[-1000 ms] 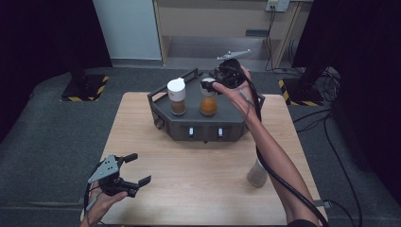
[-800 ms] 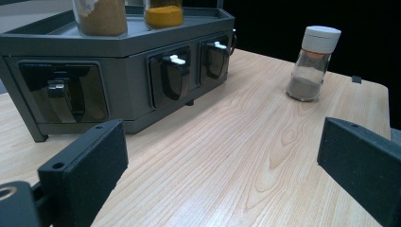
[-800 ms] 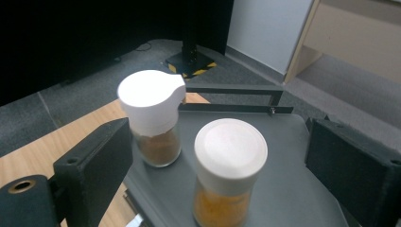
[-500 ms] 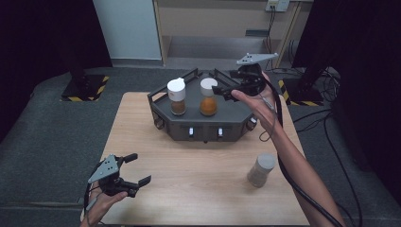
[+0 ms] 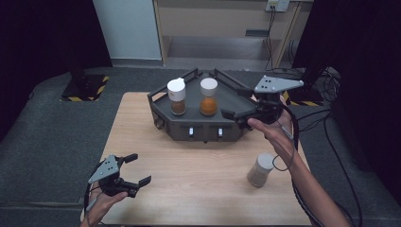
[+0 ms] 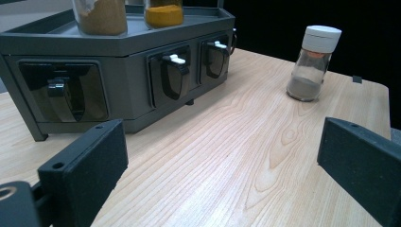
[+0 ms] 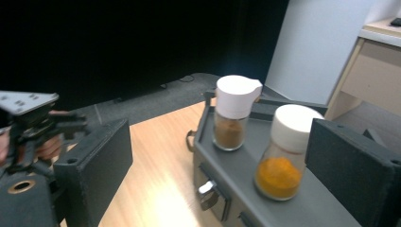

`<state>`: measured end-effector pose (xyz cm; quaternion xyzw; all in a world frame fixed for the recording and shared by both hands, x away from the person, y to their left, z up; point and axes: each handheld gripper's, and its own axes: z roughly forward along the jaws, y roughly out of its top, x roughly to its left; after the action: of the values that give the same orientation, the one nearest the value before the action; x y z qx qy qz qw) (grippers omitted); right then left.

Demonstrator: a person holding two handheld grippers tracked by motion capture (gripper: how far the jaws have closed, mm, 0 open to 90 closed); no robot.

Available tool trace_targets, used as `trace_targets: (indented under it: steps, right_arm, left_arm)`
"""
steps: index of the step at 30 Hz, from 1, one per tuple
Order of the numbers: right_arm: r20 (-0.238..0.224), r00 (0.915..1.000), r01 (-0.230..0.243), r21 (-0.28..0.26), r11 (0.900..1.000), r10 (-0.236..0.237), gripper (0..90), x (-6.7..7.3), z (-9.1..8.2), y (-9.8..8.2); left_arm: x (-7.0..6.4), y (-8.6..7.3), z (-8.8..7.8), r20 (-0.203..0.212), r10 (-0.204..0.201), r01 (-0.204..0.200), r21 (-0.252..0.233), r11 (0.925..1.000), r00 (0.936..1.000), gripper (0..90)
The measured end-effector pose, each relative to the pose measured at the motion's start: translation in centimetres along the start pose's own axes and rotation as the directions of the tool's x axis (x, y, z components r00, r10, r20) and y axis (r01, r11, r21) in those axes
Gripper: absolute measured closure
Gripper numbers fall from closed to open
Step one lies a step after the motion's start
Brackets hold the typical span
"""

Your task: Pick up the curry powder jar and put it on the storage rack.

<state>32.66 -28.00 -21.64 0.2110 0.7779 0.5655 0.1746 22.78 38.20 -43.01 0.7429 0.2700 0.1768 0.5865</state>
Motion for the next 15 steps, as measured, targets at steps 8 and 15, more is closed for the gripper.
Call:
trace_targets:
  steps: [8,15]
  right_arm:
    - [0.001,0.9988,0.05,-0.014,0.999,-0.05,8.8,2.3,-1.9,-1.8]
    - [0.007,0.9977,0.067,-0.023,0.997,-0.067,8.7,3.9,-3.2,-3.8]
  left_arm:
    - [0.0,0.0,0.0,0.0,-0.001,0.001,0.0,1.0,1.0,1.1]
    - [0.0,0.0,0.0,0.001,0.0,0.0,0.0,1.0,1.0,1.1]
